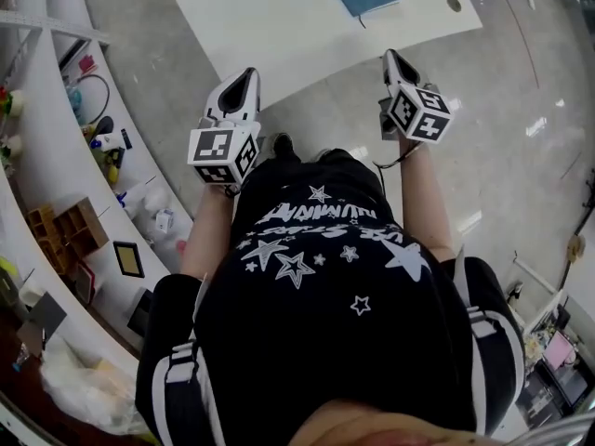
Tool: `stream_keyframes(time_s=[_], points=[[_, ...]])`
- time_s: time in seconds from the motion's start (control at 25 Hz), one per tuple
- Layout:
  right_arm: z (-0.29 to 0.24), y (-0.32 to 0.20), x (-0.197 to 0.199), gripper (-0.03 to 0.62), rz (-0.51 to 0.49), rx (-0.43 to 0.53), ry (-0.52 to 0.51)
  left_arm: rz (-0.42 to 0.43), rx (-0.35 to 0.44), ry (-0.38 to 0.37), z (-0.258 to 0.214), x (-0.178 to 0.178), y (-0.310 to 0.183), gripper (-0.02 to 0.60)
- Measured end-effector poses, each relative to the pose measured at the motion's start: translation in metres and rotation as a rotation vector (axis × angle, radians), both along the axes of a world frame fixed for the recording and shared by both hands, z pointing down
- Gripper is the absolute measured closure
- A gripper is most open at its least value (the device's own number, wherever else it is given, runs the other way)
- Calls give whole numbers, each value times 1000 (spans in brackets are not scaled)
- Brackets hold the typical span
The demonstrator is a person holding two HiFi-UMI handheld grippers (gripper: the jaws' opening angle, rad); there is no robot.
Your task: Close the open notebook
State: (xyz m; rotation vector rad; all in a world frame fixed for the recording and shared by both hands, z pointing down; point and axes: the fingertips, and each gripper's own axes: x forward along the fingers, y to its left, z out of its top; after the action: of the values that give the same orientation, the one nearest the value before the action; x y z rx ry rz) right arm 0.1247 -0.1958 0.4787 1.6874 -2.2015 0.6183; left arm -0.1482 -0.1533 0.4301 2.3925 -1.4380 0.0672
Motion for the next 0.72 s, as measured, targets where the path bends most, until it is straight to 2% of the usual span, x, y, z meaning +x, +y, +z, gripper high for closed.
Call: stream_keyframes(time_s=[0.32, 0.72], points=[[-27, 49, 4, 586, -36, 89, 3, 74, 42, -11, -18, 43, 25, 569], [-75, 133, 32, 586, -47, 193, 11, 161, 88, -34, -50, 104, 94, 569]])
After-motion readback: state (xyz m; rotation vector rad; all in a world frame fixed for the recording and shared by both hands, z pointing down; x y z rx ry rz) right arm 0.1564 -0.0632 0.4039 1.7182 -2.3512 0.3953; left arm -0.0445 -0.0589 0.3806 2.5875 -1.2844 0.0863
